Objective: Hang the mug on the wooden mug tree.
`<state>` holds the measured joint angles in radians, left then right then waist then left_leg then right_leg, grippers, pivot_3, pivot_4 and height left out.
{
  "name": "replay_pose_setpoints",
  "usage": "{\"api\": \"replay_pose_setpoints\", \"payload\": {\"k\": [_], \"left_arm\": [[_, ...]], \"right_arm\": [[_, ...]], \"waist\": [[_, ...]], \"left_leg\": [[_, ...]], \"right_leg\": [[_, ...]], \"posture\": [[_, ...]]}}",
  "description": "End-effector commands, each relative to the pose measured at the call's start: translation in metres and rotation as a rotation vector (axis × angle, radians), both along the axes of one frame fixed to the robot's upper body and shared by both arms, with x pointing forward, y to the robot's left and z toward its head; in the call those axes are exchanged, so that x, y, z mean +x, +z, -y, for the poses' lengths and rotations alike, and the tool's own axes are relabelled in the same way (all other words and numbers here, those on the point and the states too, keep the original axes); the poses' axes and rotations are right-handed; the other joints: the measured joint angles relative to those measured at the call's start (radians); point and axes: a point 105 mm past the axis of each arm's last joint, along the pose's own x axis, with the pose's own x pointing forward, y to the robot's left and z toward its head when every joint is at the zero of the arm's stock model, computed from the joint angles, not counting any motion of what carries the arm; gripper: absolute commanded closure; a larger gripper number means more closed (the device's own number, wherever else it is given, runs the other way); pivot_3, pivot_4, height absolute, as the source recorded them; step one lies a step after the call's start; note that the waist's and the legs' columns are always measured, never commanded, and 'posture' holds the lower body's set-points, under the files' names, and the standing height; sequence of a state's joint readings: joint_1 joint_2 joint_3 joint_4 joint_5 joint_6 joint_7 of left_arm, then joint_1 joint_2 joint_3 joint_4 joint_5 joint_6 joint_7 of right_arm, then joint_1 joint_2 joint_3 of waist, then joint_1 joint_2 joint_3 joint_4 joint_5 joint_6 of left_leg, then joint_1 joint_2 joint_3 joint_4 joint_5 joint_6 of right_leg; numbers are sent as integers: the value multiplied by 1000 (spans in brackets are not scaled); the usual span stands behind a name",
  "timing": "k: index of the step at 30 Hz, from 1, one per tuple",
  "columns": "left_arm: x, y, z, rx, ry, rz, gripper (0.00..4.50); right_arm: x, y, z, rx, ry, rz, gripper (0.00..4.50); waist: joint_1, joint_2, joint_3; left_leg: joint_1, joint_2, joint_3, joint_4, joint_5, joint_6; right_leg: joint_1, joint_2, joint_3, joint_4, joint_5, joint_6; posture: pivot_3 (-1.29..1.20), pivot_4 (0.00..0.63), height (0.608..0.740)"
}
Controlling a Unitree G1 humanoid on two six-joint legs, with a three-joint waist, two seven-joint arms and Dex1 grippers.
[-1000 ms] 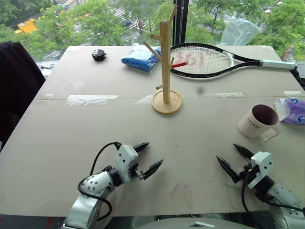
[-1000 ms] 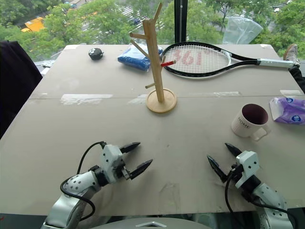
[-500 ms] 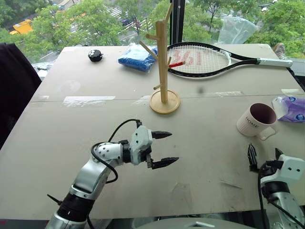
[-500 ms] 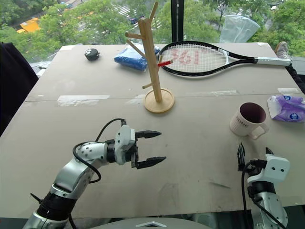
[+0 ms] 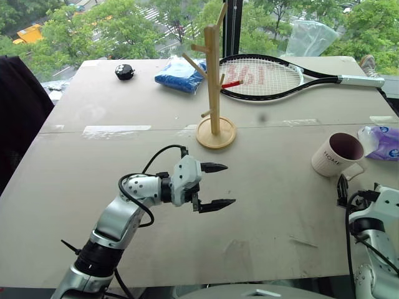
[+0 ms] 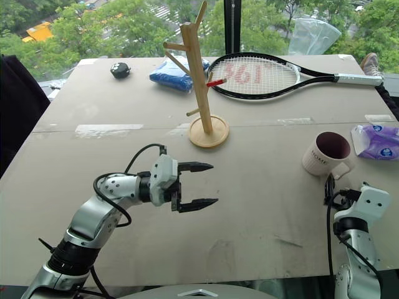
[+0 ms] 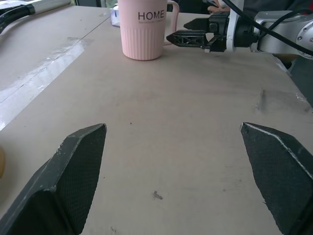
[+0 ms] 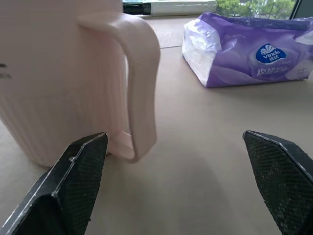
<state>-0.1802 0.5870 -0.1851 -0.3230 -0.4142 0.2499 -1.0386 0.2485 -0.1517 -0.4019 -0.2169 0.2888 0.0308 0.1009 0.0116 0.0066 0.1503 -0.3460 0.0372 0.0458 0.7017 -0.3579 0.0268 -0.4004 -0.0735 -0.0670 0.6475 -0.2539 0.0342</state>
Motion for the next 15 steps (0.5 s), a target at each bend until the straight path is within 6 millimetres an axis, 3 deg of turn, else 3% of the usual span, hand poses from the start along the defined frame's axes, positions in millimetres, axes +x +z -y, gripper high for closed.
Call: {"api": "replay_pose_setpoints", "payload": {"k": [1,4,7,10,15], "left_arm": [[-3,8,1,-14,-3,50,0],[-3,8,2,-17,-2,53,0],[-2,9,3,-20,-2,60,0],[-3,11,1,-25,2,58,0],[-6,9,-4,-21,7,50,0]], "right_arm": [[3,12,8,-28,7,51,36],[10,11,7,-17,43,55,36],[19,13,6,-2,86,62,681],[25,16,2,4,137,67,1803],[29,19,-2,5,192,73,4388]], "waist": [[0,0,0],[-1,0,0],[-1,0,0],[-1,0,0],[0,0,0]], "left_leg": [[0,0,0,0,0,0],[1,0,0,0,0,0],[1,0,-1,0,0,0],[1,0,0,0,0,0],[1,0,-1,0,0,0]], "right_leg": [[0,0,0,0,0,0],[-1,1,2,1,0,0],[-1,1,2,2,0,-1],[-2,1,4,3,1,-1],[-3,2,4,4,1,-1]], "posture": [[0,150,740],[0,150,740],[0,150,740],[0,150,740],[0,150,740]]}}
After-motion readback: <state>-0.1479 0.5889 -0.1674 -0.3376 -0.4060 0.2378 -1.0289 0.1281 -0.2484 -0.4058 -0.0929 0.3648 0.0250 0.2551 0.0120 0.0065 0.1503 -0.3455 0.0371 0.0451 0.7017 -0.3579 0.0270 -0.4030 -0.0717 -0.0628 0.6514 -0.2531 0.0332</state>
